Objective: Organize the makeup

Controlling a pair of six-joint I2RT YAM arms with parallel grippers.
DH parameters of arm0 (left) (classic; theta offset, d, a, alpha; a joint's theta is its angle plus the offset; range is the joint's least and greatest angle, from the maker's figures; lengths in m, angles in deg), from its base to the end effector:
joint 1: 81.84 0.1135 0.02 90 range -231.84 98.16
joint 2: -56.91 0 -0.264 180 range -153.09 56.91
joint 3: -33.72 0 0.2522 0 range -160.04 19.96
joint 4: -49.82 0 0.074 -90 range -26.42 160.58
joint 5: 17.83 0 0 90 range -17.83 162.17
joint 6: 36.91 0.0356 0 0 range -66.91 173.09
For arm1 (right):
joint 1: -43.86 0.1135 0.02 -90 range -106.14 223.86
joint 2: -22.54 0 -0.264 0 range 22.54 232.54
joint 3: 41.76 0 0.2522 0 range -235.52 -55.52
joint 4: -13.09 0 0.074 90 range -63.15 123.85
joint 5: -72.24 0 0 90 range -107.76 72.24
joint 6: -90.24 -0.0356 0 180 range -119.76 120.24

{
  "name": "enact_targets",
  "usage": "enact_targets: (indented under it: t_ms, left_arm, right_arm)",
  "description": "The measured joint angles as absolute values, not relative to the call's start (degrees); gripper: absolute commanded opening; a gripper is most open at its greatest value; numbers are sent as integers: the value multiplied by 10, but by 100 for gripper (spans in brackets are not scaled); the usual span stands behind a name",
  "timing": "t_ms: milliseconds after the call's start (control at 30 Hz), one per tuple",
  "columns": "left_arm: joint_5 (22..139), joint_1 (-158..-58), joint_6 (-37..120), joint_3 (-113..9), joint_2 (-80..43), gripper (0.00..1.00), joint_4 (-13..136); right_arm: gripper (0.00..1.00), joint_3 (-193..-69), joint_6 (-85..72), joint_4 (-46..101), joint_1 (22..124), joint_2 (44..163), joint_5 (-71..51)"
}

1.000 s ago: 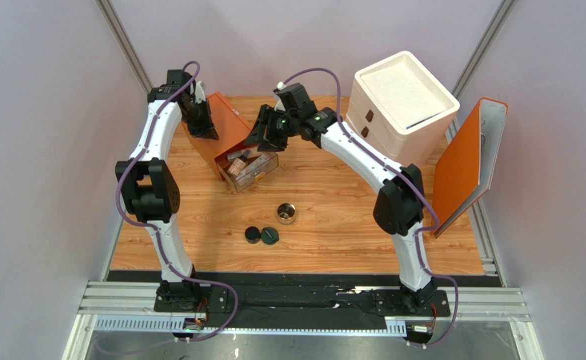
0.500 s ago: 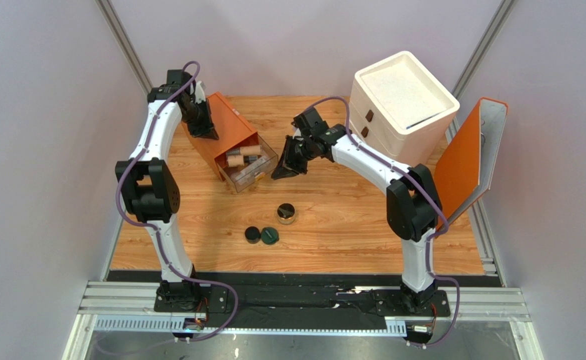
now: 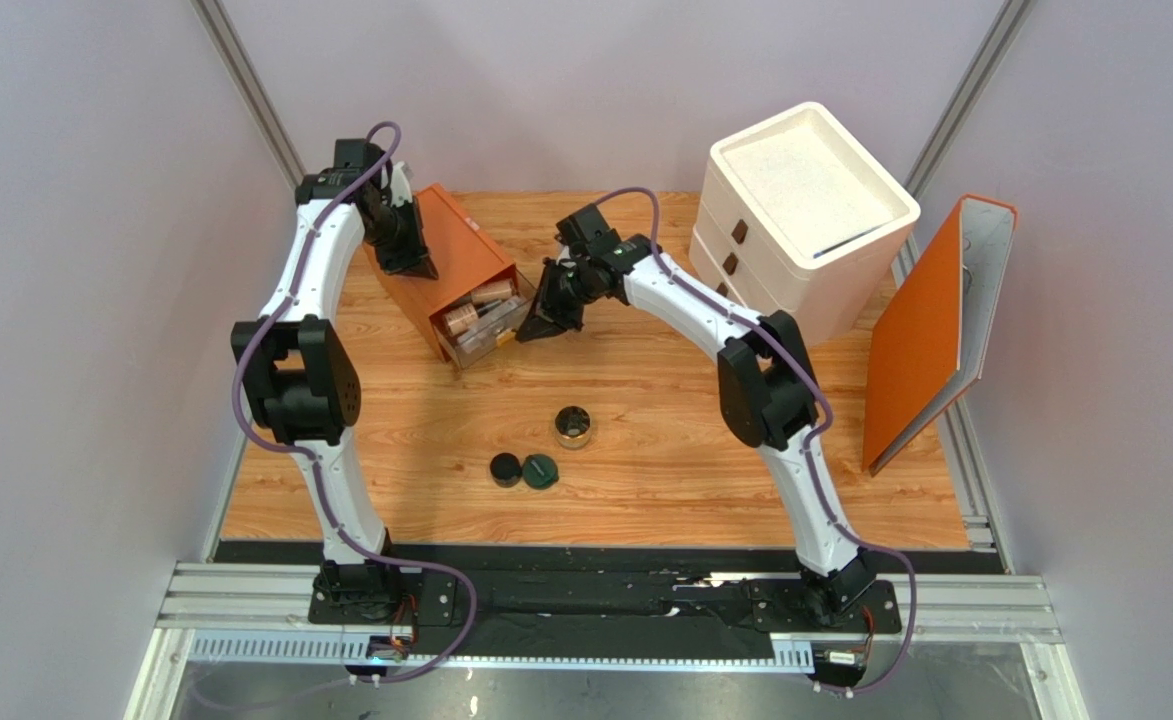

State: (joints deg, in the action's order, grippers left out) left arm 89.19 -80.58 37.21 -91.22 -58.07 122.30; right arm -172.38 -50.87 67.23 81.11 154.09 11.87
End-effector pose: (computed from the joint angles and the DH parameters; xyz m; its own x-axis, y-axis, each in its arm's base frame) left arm 0.4299 -0.0010 0.3006 -0.8843 -0.2812 -0.3728 -0.1330 0.9170 -0.3760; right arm 0.3932 0.3211 0.2209 -0.9946 0.0936 -0.0440 0.0362 0.7131 0.7001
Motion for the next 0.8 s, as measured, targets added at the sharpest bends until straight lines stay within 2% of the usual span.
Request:
enact_targets:
  t_ms: [200, 400, 500, 533, 667, 800]
  left_arm:
    - [890, -806, 381, -921, -584, 0, 1231]
    - [888, -806, 385, -923, -586, 0, 1233]
    - [887, -806, 387, -923, -586, 0, 1233]
    - [887, -806, 387, -923, -586, 0, 1233]
    - [887, -806, 388, -923, -586, 0, 1233]
    - [887, -806, 389, -923, -586, 0, 1233]
  right_arm:
    - [0, -1863, -540, 640, 817, 1631, 118]
    - [1, -1867, -582, 590, 821, 1648, 118]
    - [12, -1853, -587, 575, 821, 1645, 117]
    - [21, -1840, -588, 568, 821, 1642, 115]
    - [40, -1771, -596, 549, 821, 1619, 112]
    - [42, -1702, -609, 526, 821, 1598, 113]
